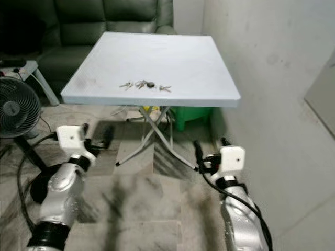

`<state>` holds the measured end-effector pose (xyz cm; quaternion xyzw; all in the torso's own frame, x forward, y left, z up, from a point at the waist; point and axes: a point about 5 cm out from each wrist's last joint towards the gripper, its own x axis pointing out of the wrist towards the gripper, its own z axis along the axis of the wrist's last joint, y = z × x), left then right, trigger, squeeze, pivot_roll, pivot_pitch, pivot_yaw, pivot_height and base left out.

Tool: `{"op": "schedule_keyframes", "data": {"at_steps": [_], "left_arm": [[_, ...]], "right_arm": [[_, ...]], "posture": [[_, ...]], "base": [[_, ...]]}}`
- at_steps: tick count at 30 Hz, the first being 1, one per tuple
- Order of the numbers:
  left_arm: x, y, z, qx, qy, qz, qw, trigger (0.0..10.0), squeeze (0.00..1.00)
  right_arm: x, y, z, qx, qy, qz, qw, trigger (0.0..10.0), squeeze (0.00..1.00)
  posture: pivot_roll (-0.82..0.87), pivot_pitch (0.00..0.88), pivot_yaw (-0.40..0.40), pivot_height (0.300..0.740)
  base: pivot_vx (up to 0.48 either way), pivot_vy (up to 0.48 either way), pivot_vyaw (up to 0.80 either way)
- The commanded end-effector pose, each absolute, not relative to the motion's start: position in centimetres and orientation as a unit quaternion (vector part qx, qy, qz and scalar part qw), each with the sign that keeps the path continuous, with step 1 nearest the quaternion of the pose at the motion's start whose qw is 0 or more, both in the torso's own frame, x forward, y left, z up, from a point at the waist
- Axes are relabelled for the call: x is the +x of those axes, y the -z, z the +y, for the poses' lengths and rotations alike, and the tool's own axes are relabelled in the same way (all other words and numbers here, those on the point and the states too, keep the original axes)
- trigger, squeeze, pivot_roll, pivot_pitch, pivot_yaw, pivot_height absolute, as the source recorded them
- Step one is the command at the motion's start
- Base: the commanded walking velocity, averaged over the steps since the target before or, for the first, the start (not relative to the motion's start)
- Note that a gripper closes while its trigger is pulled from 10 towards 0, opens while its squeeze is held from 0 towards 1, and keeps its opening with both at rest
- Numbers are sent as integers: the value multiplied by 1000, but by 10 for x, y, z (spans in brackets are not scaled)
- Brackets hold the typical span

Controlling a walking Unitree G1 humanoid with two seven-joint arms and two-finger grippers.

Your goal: Hang keys on a hook

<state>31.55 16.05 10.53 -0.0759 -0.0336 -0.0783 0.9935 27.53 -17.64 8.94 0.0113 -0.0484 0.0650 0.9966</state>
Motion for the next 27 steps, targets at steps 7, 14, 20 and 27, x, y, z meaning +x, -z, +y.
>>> {"op": "schedule_keyframes", "data": {"at_steps": [7,14,20,27], "left_arm": [[316,-107,166,-75,68,-34,994,10000,0],[316,-107,164,-77,68,-33,994,10000,0],[317,-107,164,-77,67,-32,994,10000,0],[316,-107,164,-74,66,-33,994,10000,0]], "right_arm": [[277,-93,-171,12,-75,-51,996,10000,0],[276,-94,-172,9,-74,-51,996,10000,0],[276,-95,-172,8,-73,-51,996,10000,0],[276,-95,-172,8,-74,-50,996,10000,0]], "posture": [[-36,0,3,732],[-38,0,-2,732],[-39,0,-4,732],[-37,0,-4,732]], "base": [[0,480,0],[0,480,0],[0,480,0],[0,480,0]]}}
